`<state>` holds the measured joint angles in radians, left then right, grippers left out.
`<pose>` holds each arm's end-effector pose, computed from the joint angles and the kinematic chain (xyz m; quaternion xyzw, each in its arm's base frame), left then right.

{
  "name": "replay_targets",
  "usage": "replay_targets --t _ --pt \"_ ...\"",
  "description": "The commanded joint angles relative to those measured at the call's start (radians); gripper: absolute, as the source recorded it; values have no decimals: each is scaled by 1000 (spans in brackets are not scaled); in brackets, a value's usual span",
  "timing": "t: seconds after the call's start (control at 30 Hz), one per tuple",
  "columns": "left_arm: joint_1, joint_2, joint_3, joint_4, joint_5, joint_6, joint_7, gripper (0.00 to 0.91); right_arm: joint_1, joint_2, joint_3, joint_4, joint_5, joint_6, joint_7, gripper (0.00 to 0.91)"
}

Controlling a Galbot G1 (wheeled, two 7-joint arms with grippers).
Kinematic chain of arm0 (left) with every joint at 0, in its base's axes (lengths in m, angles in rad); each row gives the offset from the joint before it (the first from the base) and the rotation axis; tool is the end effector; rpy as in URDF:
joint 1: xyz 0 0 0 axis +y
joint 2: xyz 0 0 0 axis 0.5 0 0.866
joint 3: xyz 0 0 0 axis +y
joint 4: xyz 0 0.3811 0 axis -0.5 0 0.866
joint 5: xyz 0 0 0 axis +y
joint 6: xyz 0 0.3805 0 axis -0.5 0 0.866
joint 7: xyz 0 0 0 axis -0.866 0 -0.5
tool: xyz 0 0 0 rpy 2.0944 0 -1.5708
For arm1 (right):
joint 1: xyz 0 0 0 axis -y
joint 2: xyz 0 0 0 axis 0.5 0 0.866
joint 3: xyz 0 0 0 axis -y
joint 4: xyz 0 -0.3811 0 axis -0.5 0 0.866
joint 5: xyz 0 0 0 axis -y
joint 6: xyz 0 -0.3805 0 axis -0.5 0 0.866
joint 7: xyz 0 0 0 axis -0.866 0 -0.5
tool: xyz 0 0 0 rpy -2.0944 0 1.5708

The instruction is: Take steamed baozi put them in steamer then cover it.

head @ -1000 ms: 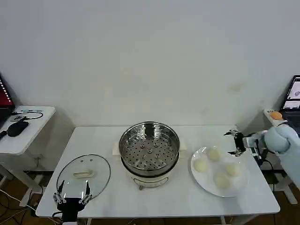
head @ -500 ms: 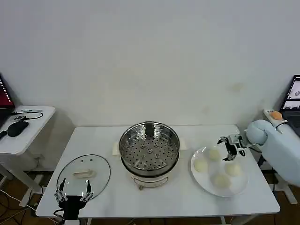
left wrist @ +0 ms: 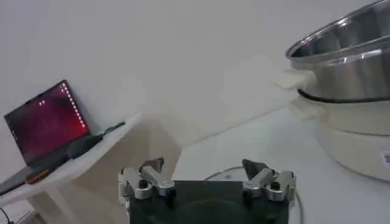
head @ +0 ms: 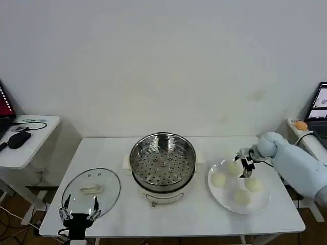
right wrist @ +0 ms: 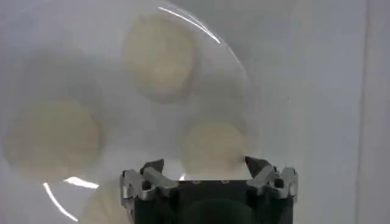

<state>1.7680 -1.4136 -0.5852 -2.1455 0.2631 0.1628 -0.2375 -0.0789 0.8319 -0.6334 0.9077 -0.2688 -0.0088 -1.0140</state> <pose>0.1279 0.0467 -0.3374 0.0999 -0.9610 -0.2285 0.1195 0.5954 -0.2114 -0.2632 0.4663 -0.5608 0.5657 0.3847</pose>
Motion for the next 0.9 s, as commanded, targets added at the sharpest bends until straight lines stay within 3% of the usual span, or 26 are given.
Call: replay_targets --t 0.03,0.17,0.33,0.7,0.9 --pt "0 1 1 -2 3 -1 1 907 17 41 -24 -55 -11 -18 9 836" --pt "0 2 0 -1 2 -1 1 907 18 48 -27 -58 -9 -23 9 776" --pt "3 3 -1 -5 3 -1 2 907 14 51 -33 -54 -9 -30 3 625" --pt "7 3 1 -12 2 -2 0 907 19 21 -35 -20 -5 -23 2 605" --pt "3 6 4 -2 2 -1 0 907 68 -42 -47 76 53 -12 -4 615"
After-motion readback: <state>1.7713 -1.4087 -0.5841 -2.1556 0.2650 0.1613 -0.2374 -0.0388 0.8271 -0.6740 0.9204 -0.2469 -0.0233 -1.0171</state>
